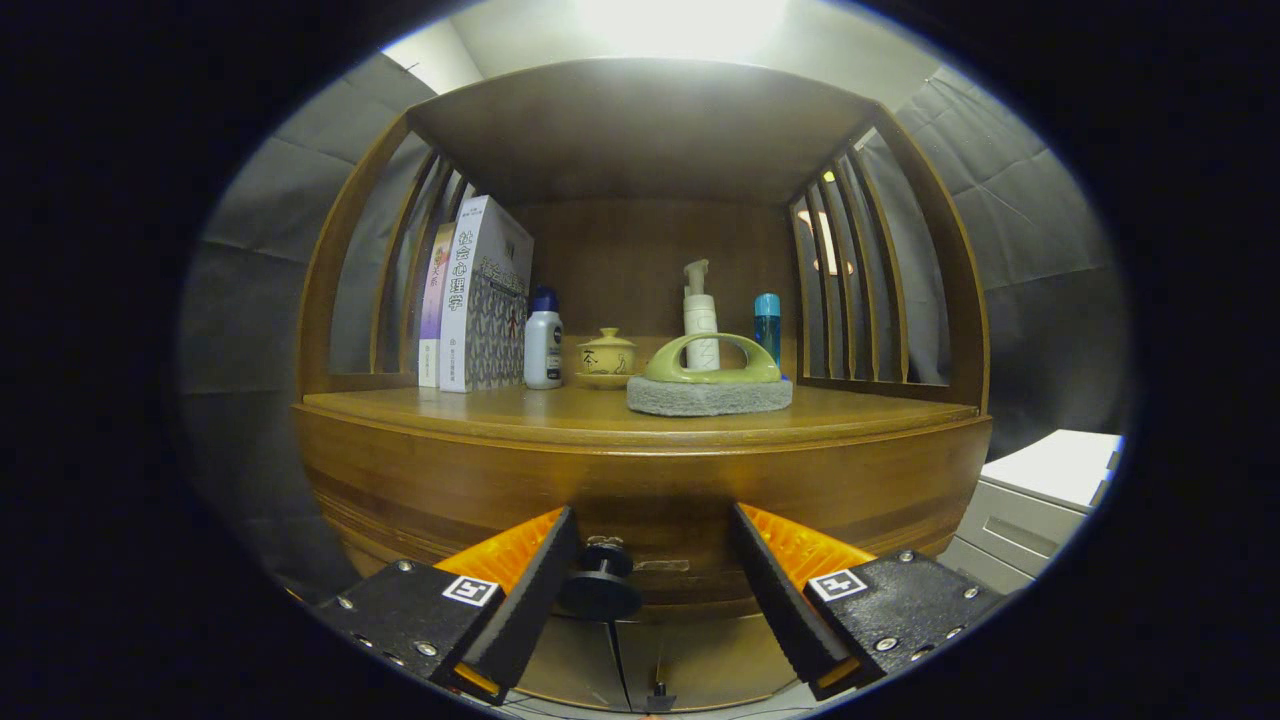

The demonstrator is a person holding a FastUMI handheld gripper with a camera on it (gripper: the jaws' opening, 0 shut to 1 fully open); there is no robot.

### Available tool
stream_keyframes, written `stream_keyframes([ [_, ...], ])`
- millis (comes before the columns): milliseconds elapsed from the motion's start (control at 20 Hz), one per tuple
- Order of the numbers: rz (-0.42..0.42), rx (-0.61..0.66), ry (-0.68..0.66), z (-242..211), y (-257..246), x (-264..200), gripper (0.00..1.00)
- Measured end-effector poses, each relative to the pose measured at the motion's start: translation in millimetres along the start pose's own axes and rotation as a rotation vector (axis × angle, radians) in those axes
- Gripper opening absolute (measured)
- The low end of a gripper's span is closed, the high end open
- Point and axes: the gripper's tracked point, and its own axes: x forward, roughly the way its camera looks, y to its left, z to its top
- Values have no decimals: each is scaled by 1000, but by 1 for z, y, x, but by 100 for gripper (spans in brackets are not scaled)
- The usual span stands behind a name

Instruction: Pull open the drawer, take out the items inside it, and place them on the countertop above the cabinet.

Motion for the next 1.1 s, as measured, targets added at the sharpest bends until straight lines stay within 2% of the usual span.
stream_keyframes([
  [550,0,14,22,0,1,0,96],
  [750,27,37,37,6,1,-3,96],
  [1100,84,-12,-27,53,-1,-57,96],
])
